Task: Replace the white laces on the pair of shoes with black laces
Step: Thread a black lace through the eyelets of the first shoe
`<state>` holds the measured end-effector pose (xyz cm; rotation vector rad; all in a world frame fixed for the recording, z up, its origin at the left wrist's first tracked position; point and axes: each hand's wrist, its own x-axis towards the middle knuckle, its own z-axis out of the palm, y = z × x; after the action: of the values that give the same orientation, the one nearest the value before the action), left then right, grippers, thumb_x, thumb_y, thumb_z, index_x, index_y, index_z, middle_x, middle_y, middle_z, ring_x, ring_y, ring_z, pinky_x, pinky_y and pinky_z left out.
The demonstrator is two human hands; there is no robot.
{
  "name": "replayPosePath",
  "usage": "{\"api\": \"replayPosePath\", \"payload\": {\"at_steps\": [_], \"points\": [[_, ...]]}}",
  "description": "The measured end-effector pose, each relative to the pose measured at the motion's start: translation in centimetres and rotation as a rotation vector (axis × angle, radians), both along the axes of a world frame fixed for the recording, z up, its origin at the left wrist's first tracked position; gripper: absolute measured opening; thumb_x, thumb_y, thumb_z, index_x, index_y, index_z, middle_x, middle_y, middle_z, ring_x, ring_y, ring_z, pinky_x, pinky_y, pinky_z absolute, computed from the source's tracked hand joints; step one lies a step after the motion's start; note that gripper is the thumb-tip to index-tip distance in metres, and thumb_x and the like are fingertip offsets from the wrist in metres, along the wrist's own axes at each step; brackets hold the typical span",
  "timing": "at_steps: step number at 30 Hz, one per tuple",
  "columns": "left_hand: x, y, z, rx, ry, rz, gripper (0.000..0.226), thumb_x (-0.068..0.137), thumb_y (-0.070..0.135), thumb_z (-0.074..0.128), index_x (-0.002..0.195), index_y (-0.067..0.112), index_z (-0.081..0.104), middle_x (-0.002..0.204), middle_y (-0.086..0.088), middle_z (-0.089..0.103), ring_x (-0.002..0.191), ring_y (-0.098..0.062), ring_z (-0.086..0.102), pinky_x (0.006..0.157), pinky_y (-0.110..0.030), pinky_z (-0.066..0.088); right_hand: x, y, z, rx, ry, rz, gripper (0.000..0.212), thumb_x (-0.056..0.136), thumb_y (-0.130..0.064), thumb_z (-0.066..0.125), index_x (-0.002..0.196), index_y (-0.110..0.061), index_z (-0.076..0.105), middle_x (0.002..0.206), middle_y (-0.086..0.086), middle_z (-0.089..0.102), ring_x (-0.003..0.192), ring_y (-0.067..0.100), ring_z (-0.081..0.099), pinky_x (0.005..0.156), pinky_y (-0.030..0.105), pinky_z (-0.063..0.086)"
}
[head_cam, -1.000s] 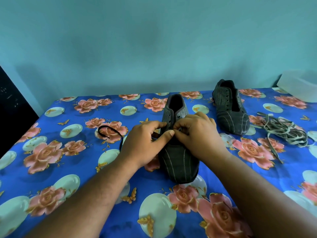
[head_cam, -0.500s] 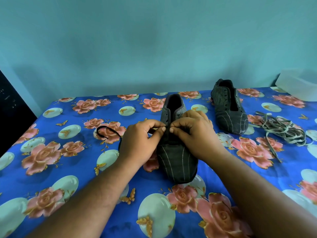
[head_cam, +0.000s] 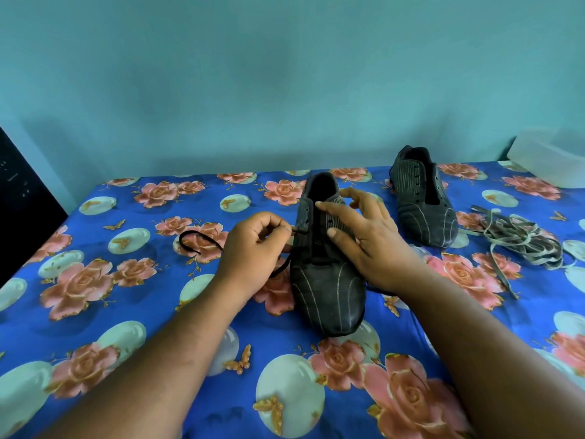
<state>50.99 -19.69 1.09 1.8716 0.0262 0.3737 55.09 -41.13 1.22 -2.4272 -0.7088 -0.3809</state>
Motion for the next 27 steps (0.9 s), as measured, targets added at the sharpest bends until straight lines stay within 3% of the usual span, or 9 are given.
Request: {"api": "replayPosePath", "payload": {"at_steps": [3,6,11,14,16,19,21,24,27], "points": [[-0.2,0.1,0.6,-0.207,0.094,-0.032,0.014,0.100,0.013,0.057,0.089,0.008,0.066,0.083,0.004,0.077,0.073,-0.014,0.074,0.061,-0.028,0.055,0.1,-0.2,0.0,-0.036,0.072,0.014,0.047,0.103,-0.050,0.041,0.149,-0.055,0.033,0.159,-0.007,0.023,0.147,0.019,0.023,0.118,0.051,0.027],[0.1,0.5,0.9,-0.327,0.127,0.010,0.015,0.100,0.014,0.051,0.089,0.009,0.060,0.090,-0.007,0.078,0.076,-0.028,0.076,0.062,-0.032,0.057,0.0,-0.3,0.0,0.022,0.070,0.031,0.044,0.106,-0.041,0.043,0.149,-0.050,0.040,0.157,-0.007,0.028,0.145,0.018,0.026,0.119,0.043,0.026],[1.2,2.7,1.0,-0.476,0.115,0.206,0.017,0.100,0.015,0.044,0.097,0.012,0.061,0.095,-0.010,0.078,0.074,-0.027,0.076,0.060,-0.032,0.059,0.7,-0.4,-0.2,0.232,0.082,0.096,0.037,0.105,-0.029,0.048,0.139,-0.041,0.057,0.143,-0.009,0.043,0.138,0.007,0.038,0.116,0.031,0.031],[1.9,3.4,0.0,-0.322,0.035,0.282,0.011,0.101,0.021,0.054,0.096,0.022,0.064,0.106,-0.005,0.075,0.084,-0.024,0.076,0.071,-0.040,0.060,0.7,-0.4,0.2,0.332,0.109,0.116,0.035,0.104,-0.013,0.054,0.132,-0.029,0.066,0.137,-0.005,0.051,0.128,-0.006,0.043,0.105,0.012,0.034],[2.0,3.1,-0.5,-0.164,-0.038,0.223,0.008,0.101,0.026,0.061,0.106,0.029,0.065,0.113,0.007,0.071,0.095,-0.010,0.072,0.086,-0.040,0.059,0.6,-0.4,0.2,0.347,0.109,0.118,0.035,0.103,-0.010,0.055,0.131,-0.027,0.067,0.136,-0.004,0.052,0.127,-0.007,0.045,0.101,0.008,0.034],[1.4,2.1,-0.9,0.046,-0.066,-0.008,0.020,0.100,0.035,0.062,0.120,0.037,0.065,0.121,0.021,0.066,0.108,0.004,0.063,0.093,-0.024,0.050,0.8,-0.5,0.0,0.340,0.105,0.117,0.035,0.104,-0.012,0.055,0.132,-0.030,0.066,0.138,-0.003,0.051,0.129,-0.002,0.045,0.103,0.011,0.035],[0.9,1.2,-1.1,0.156,-0.075,-0.115,0.018,0.098,0.039,0.064,0.114,0.034,0.070,0.117,0.022,0.068,0.108,0.000,0.063,0.090,-0.025,0.049,1.0,-0.6,-0.2,0.284,0.082,0.117,0.038,0.103,-0.017,0.055,0.136,-0.035,0.063,0.140,-0.002,0.049,0.131,0.003,0.043,0.109,0.019,0.036],[0.9,0.8,-1.4,0.231,-0.133,-0.147,0.005,0.095,0.029,0.070,0.098,0.027,0.073,0.108,0.017,0.070,0.098,-0.003,0.066,0.087,-0.030,0.052,1.2,-0.8,-0.5,0.110,0.036,0.089,0.044,0.101,-0.030,0.049,0.142,-0.045,0.054,0.145,-0.003,0.044,0.137,0.017,0.039,0.114,0.048,0.037],[1.0,1.0,-1.3,0.203,-0.124,-0.115,0.002,0.095,0.027,0.071,0.095,0.027,0.072,0.105,0.016,0.071,0.097,-0.006,0.066,0.085,-0.031,0.053,1.0,-0.9,-0.3,0.081,0.027,0.072,0.046,0.101,-0.030,0.046,0.143,-0.047,0.051,0.144,-0.004,0.043,0.136,0.018,0.039,0.111,0.056,0.037]]}}
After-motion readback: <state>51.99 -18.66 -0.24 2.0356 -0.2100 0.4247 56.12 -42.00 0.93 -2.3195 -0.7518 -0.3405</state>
